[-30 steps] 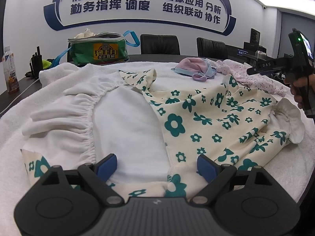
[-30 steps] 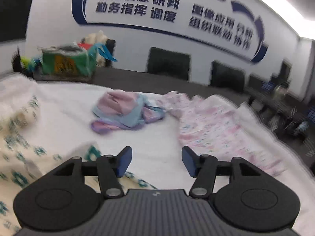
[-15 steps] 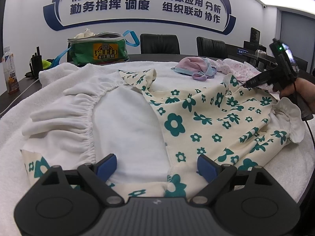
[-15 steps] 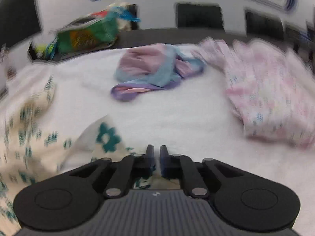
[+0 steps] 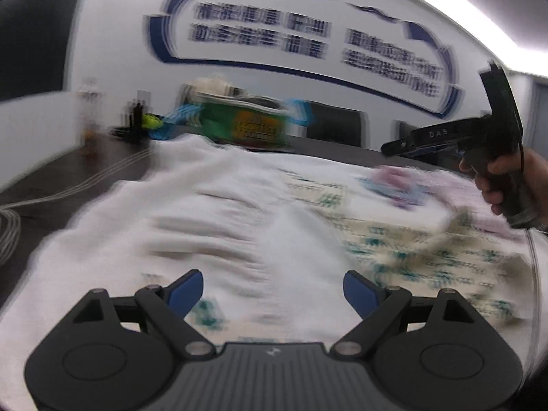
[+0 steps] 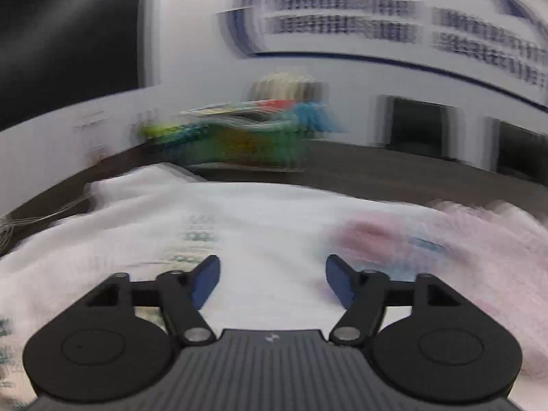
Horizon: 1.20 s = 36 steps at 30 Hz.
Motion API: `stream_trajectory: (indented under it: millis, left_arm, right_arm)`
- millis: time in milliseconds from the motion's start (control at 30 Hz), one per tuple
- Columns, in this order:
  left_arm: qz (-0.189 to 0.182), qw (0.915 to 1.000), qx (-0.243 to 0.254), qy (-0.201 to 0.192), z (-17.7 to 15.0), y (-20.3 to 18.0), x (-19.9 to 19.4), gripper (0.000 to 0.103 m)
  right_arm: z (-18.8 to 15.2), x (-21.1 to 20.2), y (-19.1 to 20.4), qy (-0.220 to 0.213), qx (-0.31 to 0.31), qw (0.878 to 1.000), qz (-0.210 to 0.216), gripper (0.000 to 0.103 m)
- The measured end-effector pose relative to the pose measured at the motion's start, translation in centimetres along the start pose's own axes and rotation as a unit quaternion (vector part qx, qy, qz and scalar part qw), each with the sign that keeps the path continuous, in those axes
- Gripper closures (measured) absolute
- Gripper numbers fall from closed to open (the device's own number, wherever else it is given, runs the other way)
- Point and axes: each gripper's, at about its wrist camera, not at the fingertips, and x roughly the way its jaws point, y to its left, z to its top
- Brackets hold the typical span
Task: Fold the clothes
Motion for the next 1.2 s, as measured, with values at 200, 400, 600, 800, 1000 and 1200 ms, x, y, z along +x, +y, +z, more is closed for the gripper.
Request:
stream_trajectory:
  millis: [200,400,600,800,1000,1200]
  left_arm:
    - [0.081,0.9961,-0.030,0.020,-0.8,2.4,1.0,0.017]
    - [0.046,0.9965,-0.062,0.034,-1.2,4.0,1.4,0.065]
    - [0.028,0.9948,-0.097,0.015,-1.7,5.2,0.6,0.101]
    - [0.026,0.9943,-0.102,-0.019,-1.7,4.9,-2.1,0.102]
    - [0.041,0.9916,-0.113,-0.048,-1.7,4.4,-4.8,0.102]
    - [0.067,0.9843,-0.161,-0.024,-2.7,5.7,-4.0,0.092]
  right_arm:
    - [4.7,14.0,8.6,0.102,-0.109,0.989,-0.012,0.031]
    - [4.7,21.4,7.3,0.149,-0.062,0.986,-0.049,0.052]
    - [4.2,22.4,5.8,0.144,-0.039,0.988,-0.046,0.100]
    - [7.6,15.2,10.1,0.031,-0.073,0.996,0.036,0.100]
    - [8.7,9.2,17.0,0.002,-0.150,0.976,0.159,0.100]
    - [4.7,10.9,21.6,0.114,-0.252,0.939,0.206,0.069]
